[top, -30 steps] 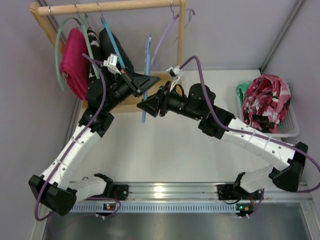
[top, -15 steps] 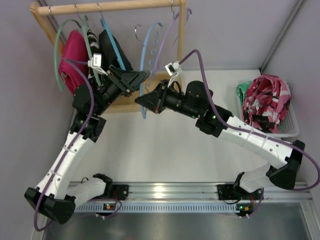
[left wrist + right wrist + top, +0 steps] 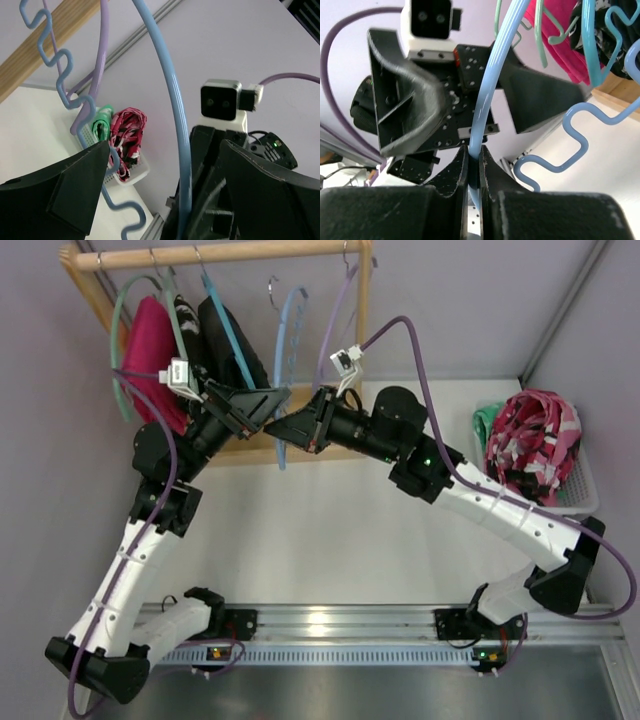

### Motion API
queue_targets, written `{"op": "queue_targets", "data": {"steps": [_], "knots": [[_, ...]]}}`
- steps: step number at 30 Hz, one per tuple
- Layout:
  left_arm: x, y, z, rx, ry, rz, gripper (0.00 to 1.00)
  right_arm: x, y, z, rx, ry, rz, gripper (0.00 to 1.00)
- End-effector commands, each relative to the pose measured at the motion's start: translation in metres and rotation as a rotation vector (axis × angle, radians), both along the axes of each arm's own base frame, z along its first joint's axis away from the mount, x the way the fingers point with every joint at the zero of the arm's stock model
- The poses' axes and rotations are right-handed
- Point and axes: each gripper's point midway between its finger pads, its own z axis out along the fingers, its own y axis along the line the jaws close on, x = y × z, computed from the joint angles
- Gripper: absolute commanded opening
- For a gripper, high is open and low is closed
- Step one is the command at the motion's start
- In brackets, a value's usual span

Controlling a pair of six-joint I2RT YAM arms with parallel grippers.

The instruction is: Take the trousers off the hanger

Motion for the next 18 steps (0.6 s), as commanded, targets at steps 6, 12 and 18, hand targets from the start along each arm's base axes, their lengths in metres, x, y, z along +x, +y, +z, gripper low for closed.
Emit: {"op": "queue_targets", "data": {"steps": [6, 12, 18], "knots": [[-0.013, 0.020, 0.012, 0.066, -0.114, 0.074, 0.98, 0.047, -0.023, 0.073, 0.192, -0.066, -0.006, 0.00], [-0.015, 0.021, 0.012, 0.063, -0.114, 0.071, 0.98, 0.067, -0.032, 0.096, 0.259, -0.127, 0.020, 0.00], [-0.010, 0.022, 0.011, 0.052, -0.094, 0.077, 0.98, 0.093, -0.039, 0.109, 0.294, -0.106, -0.024, 0.00]]}}
